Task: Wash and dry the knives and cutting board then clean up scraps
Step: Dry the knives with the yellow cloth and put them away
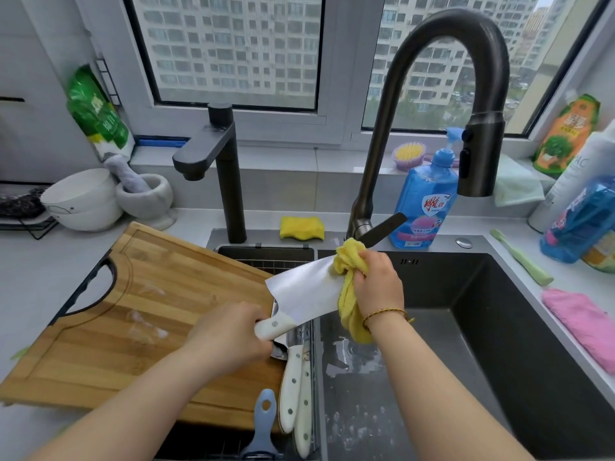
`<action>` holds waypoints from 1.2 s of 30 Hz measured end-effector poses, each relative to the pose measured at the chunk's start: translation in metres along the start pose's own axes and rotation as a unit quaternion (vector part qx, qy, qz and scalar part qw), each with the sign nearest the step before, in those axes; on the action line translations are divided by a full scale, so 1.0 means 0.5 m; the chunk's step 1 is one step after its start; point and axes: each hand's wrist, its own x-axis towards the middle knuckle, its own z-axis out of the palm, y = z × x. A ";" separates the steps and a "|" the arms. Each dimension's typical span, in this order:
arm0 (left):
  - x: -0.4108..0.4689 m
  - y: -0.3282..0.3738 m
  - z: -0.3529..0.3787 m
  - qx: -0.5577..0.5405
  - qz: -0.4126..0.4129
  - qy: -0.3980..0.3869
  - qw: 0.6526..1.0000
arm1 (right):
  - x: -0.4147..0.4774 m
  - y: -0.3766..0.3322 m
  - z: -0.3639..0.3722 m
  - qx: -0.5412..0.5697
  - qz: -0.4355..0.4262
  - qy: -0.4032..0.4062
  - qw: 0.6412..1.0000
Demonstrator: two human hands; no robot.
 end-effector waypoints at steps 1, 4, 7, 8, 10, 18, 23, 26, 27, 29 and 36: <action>0.001 -0.001 -0.003 0.007 0.000 0.007 1.000 | 0.001 -0.001 -0.004 0.031 0.023 0.020 0.999; 0.004 -0.004 -0.009 0.032 -0.007 0.023 0.999 | -0.005 -0.011 -0.006 0.095 0.023 0.087 0.991; 0.009 -0.003 -0.008 0.043 -0.004 0.024 0.999 | -0.034 -0.058 0.010 0.101 -0.096 0.115 0.984; 0.009 -0.001 -0.008 0.044 0.001 0.023 0.999 | -0.047 -0.073 0.021 0.086 -0.144 0.111 0.980; 0.012 0.002 -0.005 0.049 0.012 0.025 0.998 | -0.069 -0.095 0.040 0.000 -0.220 0.070 0.973; 0.000 -0.027 -0.008 0.013 0.032 -0.003 0.999 | -0.018 -0.023 0.016 -0.039 0.000 0.005 0.999; 0.006 -0.033 -0.013 -0.230 -0.028 -0.037 0.972 | -0.027 -0.005 0.007 0.188 0.116 0.076 0.972; 0.016 -0.033 -0.016 -0.263 -0.059 -0.061 0.961 | -0.045 -0.015 0.015 0.251 0.123 0.045 0.959; 0.019 -0.033 -0.015 -0.277 -0.064 -0.064 0.957 | -0.049 -0.018 0.020 0.263 0.116 0.036 0.957; 0.021 -0.031 -0.011 -0.311 -0.065 -0.064 0.946 | -0.053 -0.029 0.027 0.273 0.092 0.021 0.957; 0.020 -0.020 -0.019 -0.423 -0.027 -0.092 0.901 | -0.058 -0.070 0.046 0.216 0.018 0.010 0.976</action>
